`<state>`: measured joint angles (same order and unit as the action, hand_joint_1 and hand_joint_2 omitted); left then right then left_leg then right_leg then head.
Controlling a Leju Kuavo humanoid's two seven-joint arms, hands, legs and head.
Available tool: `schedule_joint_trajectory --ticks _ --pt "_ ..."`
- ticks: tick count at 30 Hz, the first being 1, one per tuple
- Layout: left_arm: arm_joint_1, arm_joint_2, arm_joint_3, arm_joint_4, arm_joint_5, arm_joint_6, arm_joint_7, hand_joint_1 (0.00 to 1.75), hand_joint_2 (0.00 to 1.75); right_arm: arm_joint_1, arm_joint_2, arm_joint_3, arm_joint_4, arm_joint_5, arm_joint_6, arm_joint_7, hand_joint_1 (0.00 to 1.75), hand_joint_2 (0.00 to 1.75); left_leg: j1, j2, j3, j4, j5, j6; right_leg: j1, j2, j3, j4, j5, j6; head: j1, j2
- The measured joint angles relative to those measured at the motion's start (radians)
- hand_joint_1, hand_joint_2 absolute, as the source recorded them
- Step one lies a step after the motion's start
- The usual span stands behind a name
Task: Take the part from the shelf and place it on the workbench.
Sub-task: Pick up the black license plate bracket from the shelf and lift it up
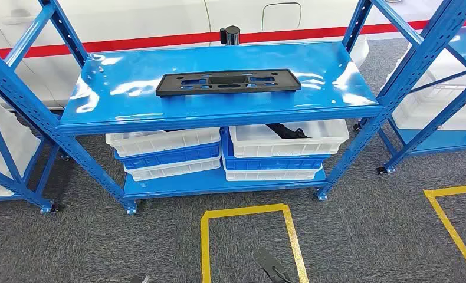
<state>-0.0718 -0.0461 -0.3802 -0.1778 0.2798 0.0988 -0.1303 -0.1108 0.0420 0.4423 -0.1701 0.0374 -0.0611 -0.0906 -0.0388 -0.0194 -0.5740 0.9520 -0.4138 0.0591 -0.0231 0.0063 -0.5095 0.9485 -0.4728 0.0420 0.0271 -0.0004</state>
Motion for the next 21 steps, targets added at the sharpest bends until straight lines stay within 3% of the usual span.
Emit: schedule_joint_trajectory --ticks 9,21 --pt "-0.025 0.022 -0.068 0.0 0.215 0.085 -0.116 0.0 1.75 -0.06 -0.011 -0.072 -0.041 0.049 -0.056 -0.107 0.0 1.75 0.0 0.0 0.0 0.0 0.0 0.0 0.0 0.0 0.0 0.0 0.0 0.0 0.0 0.0" --pt "-0.048 0.036 -0.176 0.0 0.471 0.209 -0.223 0.0 1.75 -0.125 -0.041 -0.178 -0.233 0.136 -0.117 -0.261 0.0 1.75 0.0 0.0 0.0 0.001 0.001 0.001 0.0 0.0 0.0 0.0 0.0 0.0 0.0 0.0"
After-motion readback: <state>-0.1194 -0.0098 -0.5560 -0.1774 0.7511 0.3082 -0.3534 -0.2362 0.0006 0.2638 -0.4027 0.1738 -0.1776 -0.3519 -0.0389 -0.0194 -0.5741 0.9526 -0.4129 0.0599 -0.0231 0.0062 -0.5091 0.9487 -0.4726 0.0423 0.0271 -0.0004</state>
